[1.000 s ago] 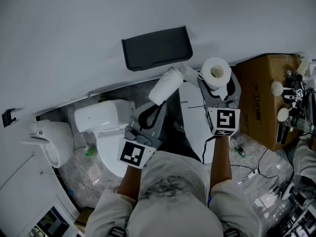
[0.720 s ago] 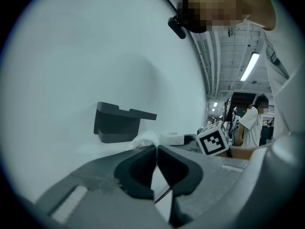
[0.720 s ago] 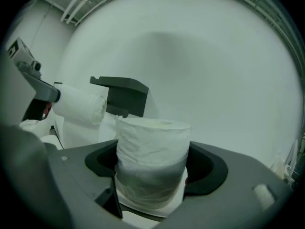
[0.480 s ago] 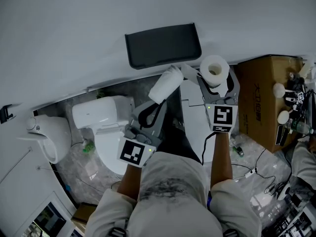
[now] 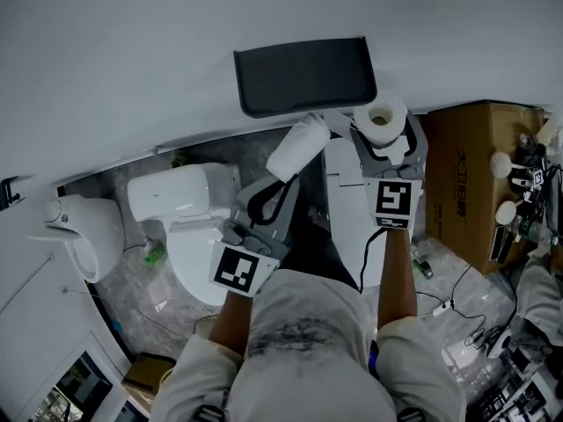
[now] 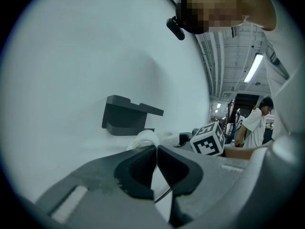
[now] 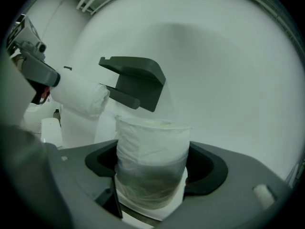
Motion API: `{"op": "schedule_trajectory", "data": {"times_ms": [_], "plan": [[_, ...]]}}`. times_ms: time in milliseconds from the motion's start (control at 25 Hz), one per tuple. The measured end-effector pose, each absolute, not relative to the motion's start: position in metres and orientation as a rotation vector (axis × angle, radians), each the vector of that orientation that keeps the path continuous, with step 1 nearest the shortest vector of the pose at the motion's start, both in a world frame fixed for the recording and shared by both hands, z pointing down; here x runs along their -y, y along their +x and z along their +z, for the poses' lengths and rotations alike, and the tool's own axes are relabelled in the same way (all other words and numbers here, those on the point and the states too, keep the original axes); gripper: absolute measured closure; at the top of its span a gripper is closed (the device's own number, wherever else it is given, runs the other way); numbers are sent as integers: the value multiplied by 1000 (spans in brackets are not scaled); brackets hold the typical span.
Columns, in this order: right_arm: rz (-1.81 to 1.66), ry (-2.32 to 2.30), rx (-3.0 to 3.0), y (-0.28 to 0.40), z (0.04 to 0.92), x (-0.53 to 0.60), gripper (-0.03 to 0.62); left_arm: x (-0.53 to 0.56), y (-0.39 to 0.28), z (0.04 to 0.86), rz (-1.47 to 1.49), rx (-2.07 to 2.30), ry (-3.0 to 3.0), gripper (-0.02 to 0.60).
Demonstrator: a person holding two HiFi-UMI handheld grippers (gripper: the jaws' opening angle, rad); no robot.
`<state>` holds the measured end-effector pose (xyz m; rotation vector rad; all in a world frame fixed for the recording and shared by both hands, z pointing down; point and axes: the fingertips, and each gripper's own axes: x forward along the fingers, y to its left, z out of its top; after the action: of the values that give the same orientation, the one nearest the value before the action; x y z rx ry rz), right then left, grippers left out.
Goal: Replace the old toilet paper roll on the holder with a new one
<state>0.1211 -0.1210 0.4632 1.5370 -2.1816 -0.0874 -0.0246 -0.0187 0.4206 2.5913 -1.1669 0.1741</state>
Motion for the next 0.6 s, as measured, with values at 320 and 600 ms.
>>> {"op": "schedule_trajectory", "data": {"times_ms": [320,600], "plan": [[-157,1479,2157,109,465,128,194,19,-34,423,169,1184,2574,568],[-247,1418,2107,102,463,133,194,19,-40,421,170,1194,2567,568]]}}
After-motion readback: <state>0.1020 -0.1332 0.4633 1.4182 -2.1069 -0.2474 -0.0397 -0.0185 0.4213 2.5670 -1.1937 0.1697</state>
